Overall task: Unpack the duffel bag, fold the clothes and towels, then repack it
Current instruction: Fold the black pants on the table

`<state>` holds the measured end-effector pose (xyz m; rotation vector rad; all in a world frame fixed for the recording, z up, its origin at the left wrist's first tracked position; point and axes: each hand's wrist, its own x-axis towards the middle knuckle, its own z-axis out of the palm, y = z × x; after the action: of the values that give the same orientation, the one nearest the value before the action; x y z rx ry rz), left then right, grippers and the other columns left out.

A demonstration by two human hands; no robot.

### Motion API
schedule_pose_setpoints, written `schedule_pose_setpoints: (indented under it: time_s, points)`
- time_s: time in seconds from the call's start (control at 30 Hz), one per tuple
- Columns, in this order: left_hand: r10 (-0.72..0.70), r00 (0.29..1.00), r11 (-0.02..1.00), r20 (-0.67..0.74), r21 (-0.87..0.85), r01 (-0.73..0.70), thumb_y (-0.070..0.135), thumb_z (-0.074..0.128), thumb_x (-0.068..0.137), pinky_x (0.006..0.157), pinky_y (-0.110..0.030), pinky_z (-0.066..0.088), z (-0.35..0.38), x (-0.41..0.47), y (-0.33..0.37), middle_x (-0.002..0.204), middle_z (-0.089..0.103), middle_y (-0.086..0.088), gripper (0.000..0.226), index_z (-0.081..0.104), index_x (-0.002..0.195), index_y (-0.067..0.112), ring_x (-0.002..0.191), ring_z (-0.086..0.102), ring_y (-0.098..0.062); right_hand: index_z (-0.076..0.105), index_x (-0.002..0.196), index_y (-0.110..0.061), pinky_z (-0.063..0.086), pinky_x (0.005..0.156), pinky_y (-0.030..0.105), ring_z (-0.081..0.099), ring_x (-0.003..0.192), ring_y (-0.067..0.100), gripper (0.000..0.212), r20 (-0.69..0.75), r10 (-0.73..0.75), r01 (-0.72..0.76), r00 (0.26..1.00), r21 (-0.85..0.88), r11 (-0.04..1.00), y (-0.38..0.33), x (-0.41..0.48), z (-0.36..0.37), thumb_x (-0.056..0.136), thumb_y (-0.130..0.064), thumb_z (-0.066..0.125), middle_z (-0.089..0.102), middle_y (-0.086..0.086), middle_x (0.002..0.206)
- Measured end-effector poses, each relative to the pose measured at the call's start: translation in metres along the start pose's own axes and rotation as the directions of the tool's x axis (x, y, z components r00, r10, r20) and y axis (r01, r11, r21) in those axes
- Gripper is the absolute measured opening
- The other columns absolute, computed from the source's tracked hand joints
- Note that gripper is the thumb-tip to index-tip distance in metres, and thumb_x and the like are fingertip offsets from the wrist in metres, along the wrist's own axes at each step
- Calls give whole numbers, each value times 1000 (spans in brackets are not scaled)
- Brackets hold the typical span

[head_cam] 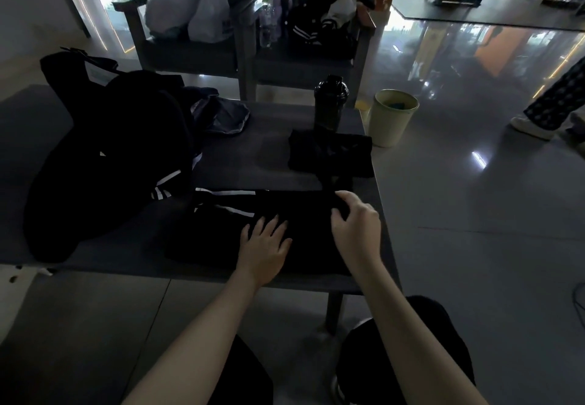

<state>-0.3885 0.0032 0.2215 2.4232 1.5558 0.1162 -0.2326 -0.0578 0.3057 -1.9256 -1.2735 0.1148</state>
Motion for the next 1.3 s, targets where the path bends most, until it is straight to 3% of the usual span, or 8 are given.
schedule_pose_setpoints:
  time_s: [0.37,0.57,0.7,0.77,0.87,0.97,1.17,1.3]
  points:
    - [-79,997,995,-25,54,81,43,26,101,117,-40,2,1,-4,-38,160,7,12,52,16,151,31,147,1,-12,63,119,-8,43,82,26,60,100,24,31,104,-123,128,987,-35,991,-11,-18,41,88,-10,60,71,7,102]
    - [-67,998,995,-11,69,68,45,22,101,117,-40,2,3,-5,-40,160,5,11,54,13,152,29,147,-1,-13,63,119,-10,46,85,24,61,98,18,33,287,-113,110,951,26,994,-8,-29,59,88,-22,63,68,4,109]
    - [-41,999,995,-23,85,43,56,-10,76,116,-40,5,3,-5,-41,160,10,10,85,17,151,28,147,2,-12,66,115,-13,50,80,27,62,90,12,29,373,-127,85,919,127,988,-4,-28,58,93,-30,58,68,-1,100]
    - [-29,999,995,-23,94,31,54,-11,72,115,-42,8,5,-5,-43,159,14,10,89,21,151,27,147,7,-14,64,121,-16,45,77,22,61,89,11,29,333,-131,88,934,139,986,-1,-22,52,95,-21,53,67,-3,98]
    - [4,998,997,-69,75,1,48,20,85,105,-48,34,0,-11,-44,145,46,2,66,51,136,20,135,42,-23,46,139,-24,24,110,31,36,135,16,46,354,-194,240,915,-91,966,11,-9,52,94,-22,51,47,-6,142]
    - [40,996,998,-78,57,-36,40,36,84,92,-50,46,0,-11,-48,128,61,0,52,65,121,16,118,58,-25,20,149,-34,2,115,52,3,147,20,58,560,-49,262,827,-307,915,24,-6,57,96,-43,43,11,-10,159]
    - [92,995,994,-50,62,-89,44,15,84,109,-50,26,-5,-7,-50,147,42,2,69,49,138,19,138,35,-23,7,150,-37,10,114,52,5,146,21,62,579,114,190,808,-438,879,28,-21,58,95,-58,28,8,-5,160]
    - [137,953,990,-271,-1,-143,34,35,88,98,-41,41,-16,-16,-32,130,58,1,46,63,122,18,121,54,-21,6,151,-34,13,113,51,14,144,26,65,547,156,206,822,-541,815,27,-25,48,94,-61,24,12,-1,159]
